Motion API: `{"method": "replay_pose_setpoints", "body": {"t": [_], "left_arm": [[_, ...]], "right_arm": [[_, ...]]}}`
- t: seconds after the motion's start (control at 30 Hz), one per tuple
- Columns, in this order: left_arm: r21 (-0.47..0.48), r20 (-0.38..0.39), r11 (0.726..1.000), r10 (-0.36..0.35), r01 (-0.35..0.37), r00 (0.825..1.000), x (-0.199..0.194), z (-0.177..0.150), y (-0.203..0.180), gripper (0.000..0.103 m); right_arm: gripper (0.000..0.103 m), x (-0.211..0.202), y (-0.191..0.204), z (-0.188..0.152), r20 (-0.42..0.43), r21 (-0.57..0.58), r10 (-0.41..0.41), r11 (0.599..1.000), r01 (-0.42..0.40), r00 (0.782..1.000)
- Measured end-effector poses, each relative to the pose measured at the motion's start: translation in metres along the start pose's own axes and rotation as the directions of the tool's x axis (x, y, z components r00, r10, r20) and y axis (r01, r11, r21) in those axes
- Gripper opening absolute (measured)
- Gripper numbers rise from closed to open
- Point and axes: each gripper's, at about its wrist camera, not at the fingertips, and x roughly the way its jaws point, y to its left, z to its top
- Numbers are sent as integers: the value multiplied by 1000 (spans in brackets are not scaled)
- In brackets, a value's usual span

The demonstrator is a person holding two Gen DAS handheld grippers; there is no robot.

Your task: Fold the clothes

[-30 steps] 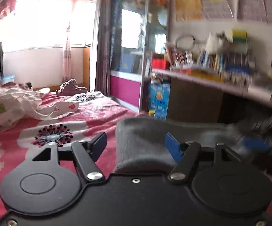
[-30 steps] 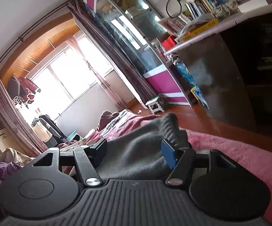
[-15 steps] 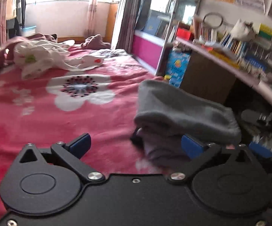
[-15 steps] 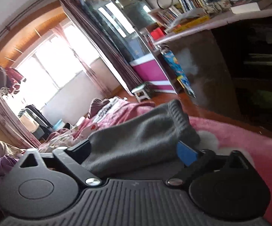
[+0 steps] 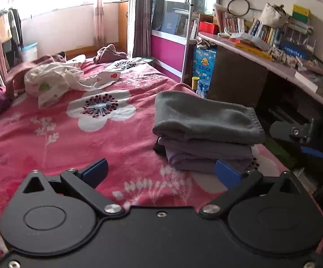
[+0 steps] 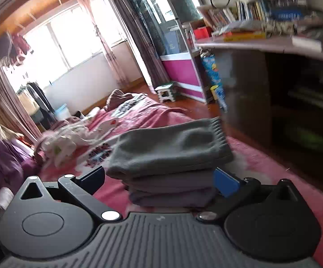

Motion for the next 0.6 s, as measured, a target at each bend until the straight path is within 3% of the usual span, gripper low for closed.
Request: {"method": "replay_pose_setpoints", "body": {"t": [0.6], "left_arm": [[29,13,999,22,-22,1000,-67,-3,-39,103]], "right_arm": [[103,-83,-10,1,-53,-74,-58,996,54,997]]}}
